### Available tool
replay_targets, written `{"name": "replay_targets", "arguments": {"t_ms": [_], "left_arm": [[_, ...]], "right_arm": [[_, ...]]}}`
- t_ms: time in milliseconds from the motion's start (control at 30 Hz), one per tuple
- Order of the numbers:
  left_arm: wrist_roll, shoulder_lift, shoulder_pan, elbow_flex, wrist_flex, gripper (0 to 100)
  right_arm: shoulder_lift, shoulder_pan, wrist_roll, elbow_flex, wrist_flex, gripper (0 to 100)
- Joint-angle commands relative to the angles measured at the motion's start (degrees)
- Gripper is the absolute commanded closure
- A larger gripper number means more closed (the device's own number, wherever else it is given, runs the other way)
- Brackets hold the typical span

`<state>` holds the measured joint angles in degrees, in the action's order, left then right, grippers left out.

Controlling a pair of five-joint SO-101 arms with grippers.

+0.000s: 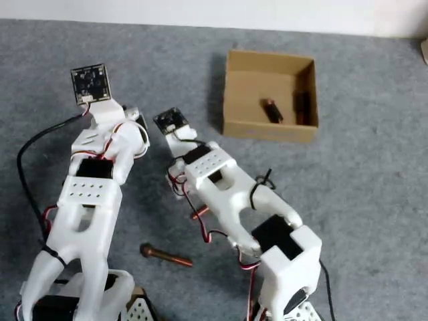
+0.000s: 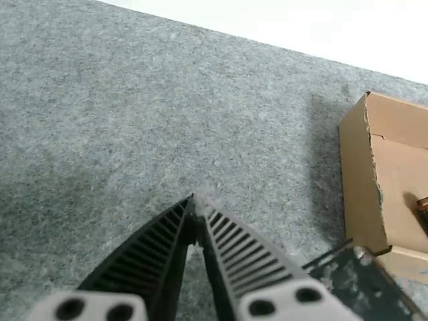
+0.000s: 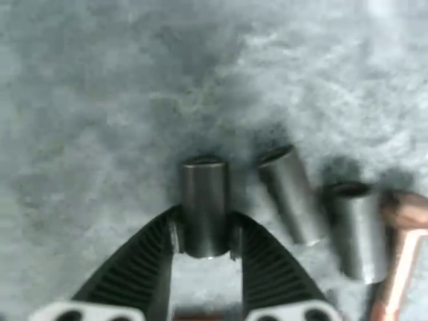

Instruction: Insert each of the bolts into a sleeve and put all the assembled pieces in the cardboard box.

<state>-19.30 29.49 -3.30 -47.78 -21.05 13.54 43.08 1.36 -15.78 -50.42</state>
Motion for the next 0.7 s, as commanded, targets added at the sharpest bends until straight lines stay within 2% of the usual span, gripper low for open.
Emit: {"name": "replay_targets", "arguments": {"t_ms": [0, 167, 300, 400, 533, 667], "left_arm": [[-0.3, 0.1, 0.0, 2.9, 1.0, 99], [-0.3, 0.7, 0.0, 3.9, 0.4, 99], [-0.2, 0.4, 0.0, 11.9, -12.9, 99], [0.0, 0.1, 2.6, 16.1, -20.6, 99], [0.2, 0.1, 8.1, 14.3, -21.9, 99], [0.3, 0.3, 12.2, 11.5, -21.8, 99]], "right_arm": [[-11.5, -1.7, -1.0, 0.6, -1.5, 99.4], [-21.7, -7.4, -5.5, 0.6, -9.7, 99.4], [-28.8, -14.0, -6.2, 0.6, -14.3, 99.4], [-34.4, -16.8, -6.2, -2.0, -15.2, 99.4], [-42.2, -19.9, -6.4, -9.5, -14.9, 99.4], [-52.4, -28.1, -6.2, -19.6, -11.0, 99.4]]}}
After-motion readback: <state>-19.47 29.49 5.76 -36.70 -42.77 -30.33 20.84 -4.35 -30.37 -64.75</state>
